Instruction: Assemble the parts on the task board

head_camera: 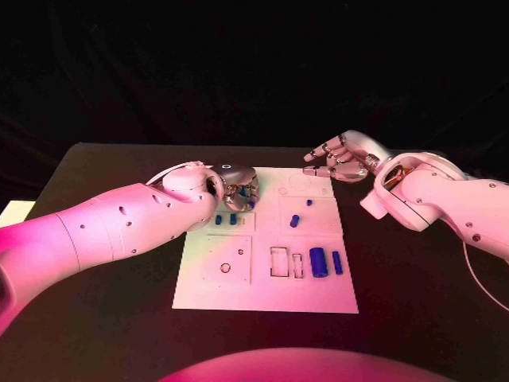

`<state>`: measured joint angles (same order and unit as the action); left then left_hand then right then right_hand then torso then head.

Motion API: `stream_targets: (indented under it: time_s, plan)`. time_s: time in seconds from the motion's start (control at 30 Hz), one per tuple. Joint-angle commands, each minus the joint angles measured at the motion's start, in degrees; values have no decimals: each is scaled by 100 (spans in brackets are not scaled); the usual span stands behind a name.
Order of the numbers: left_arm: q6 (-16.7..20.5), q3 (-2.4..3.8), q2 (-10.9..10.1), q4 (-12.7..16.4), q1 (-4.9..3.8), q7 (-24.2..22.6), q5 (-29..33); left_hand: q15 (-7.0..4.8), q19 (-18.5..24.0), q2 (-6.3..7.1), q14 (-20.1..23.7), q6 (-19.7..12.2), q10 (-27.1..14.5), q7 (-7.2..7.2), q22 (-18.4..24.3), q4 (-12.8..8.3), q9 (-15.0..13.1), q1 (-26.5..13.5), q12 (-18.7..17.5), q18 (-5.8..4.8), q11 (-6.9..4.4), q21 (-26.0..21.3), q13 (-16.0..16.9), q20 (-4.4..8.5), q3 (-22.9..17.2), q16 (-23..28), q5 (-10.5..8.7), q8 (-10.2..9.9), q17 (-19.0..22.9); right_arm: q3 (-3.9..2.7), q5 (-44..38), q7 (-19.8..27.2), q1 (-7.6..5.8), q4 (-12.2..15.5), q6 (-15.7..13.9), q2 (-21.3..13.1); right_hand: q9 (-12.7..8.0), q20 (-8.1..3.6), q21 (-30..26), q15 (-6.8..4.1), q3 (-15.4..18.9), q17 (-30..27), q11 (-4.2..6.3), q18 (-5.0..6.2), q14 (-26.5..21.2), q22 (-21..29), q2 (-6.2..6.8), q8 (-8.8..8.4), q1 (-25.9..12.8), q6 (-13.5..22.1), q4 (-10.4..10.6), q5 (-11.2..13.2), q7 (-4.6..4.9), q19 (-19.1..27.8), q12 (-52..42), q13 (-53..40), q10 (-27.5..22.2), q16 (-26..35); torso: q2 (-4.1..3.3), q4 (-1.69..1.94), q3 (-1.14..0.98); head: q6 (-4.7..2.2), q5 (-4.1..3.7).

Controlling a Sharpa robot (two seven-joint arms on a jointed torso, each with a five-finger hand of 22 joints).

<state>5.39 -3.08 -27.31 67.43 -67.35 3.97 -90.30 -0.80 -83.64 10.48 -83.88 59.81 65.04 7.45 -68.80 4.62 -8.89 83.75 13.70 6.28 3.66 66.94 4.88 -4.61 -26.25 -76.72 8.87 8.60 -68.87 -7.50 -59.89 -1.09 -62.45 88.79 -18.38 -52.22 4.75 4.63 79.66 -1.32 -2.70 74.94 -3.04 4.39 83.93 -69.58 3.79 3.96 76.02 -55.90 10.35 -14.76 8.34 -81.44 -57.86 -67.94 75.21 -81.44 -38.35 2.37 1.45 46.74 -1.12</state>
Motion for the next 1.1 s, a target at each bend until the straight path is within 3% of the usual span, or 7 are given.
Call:
stream_targets:
  time_s: [0.03, 0.47, 0.63, 0.97, 1.1]
  plan:
    - [-208, -14, 23, -24, 24, 124, -36, -45, -73, -72, -229, 78, 89, -7, -19, -30, 7, 20, -21, -115, -1, 30, 2, 19, -84, -38, 7, -14, 1, 0, -15, 24, 4, 2, 51, 9, -9, -2, -22, -3, 28, 217, -5, -27, 328, 6, -39, 13, 23, -31, 1, -30, -15, 30, -5, 1, -42, 25, 2, -1, -1, 0, -1]
    - [68, -11, 8, 16, 29, 127, -35, -69, -71, -138, -231, 331, 347, -5, -125, -222, 16, -14, -99, -128, -31, 119, 24, 42, -338, -76, -3, 12, 9, 0, -15, 28, 4, -1, 54, 13, -9, -2, -21, -3, 29, 222, -5, -27, 329, 4, -44, 13, 31, -31, -1, -32, -14, 28, -21, -9, -37, 23, 3, 2, -1, -2, -7]
    - [242, 27, -89, 152, 30, 142, 59, -67, -71, -128, -228, 339, 349, 5, -131, -232, 19, -30, -120, -129, -25, 123, 21, 43, -348, -70, -3, 6, 26, 0, -15, 26, 5, -6, 56, 12, -9, -2, -21, -3, 29, 222, -5, -27, 329, 4, -44, 13, 31, -31, -1, -32, -14, 28, -21, -9, -37, 23, 2, 3, -1, -5, -18]
    - [401, 234, -571, 723, -18, 275, 447, -58, -70, -101, -225, 349, 369, 22, -146, -250, 31, -82, -167, -132, -14, 134, 16, 38, -366, -68, -6, -13, 44, 0, -15, 21, 6, -26, 57, 5, -9, -2, -21, -3, 29, 222, -5, -27, 329, 4, -44, 13, 31, -31, -1, -32, -14, 28, -21, -9, -37, 23, 14, 15, -8, -28, -16]
    - [384, 276, -792, 897, -61, 343, 575, -57, -70, -97, -225, 354, 376, 22, -148, -252, 33, -92, -173, -133, -13, 136, 16, 37, -367, -68, -7, -15, 46, 0, -15, 20, 12, -40, 57, 6, -9, -2, -21, -3, 29, 222, -5, -27, 329, 4, -44, 13, 31, -31, -1, -32, -14, 28, -21, -9, -37, 23, 19, 31, -13, -22, -6]
